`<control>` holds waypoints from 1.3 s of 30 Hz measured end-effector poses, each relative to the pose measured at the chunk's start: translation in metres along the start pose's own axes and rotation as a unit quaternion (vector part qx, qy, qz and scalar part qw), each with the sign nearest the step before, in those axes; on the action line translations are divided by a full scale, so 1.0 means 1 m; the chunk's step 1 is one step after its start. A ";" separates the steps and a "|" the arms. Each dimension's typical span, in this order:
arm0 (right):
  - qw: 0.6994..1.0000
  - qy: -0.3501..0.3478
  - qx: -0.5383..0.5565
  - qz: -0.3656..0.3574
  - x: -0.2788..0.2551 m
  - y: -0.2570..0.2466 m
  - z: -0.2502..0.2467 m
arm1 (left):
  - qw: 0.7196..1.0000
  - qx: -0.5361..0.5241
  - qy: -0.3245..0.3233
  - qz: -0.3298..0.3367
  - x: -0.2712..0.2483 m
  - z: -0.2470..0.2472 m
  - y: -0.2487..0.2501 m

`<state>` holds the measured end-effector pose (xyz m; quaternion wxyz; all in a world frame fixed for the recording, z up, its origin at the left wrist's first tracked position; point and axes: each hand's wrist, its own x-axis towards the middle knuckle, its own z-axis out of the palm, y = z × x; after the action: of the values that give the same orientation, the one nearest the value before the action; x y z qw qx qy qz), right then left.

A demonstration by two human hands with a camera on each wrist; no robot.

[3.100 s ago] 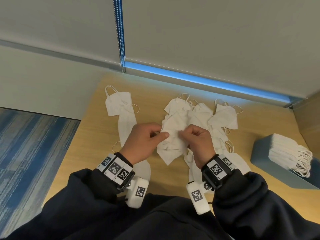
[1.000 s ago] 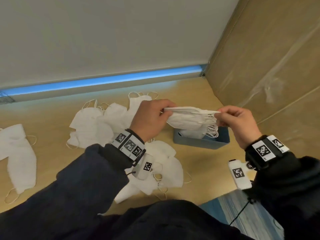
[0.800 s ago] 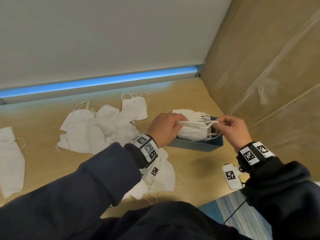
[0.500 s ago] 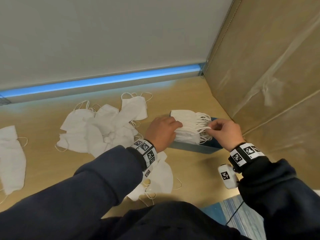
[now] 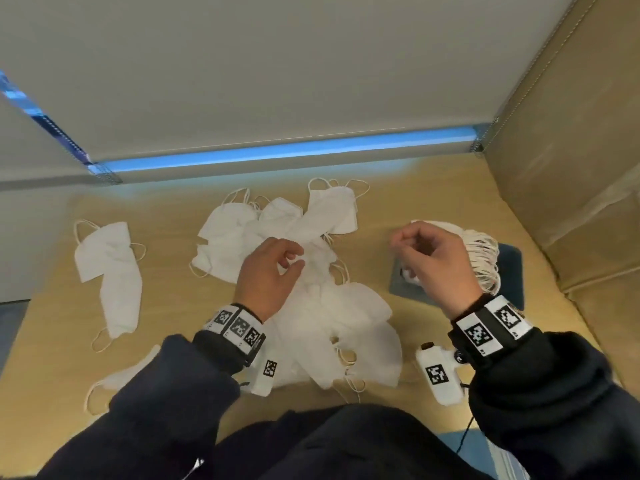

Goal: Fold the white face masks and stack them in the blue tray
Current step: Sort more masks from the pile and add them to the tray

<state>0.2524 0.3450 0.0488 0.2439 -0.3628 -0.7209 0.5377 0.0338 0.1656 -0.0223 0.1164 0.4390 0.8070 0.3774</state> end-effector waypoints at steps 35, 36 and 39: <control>0.838 -0.194 -0.507 0.046 0.178 -0.016 0.379 | 0.896 0.084 0.111 -0.421 -0.041 -0.235 -0.309; 0.838 -0.199 -0.506 0.046 0.178 -0.017 0.383 | 0.895 0.068 0.119 -0.424 -0.042 -0.234 -0.310; 0.843 -0.218 -0.489 0.046 0.170 -0.030 0.392 | 0.891 -0.003 0.166 -0.423 -0.046 -0.235 -0.305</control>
<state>-0.1512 0.2398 -0.0473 -0.1538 -0.3413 -0.9072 0.1918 -0.2508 -0.0906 -0.0839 0.1306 -0.0136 0.9226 0.3627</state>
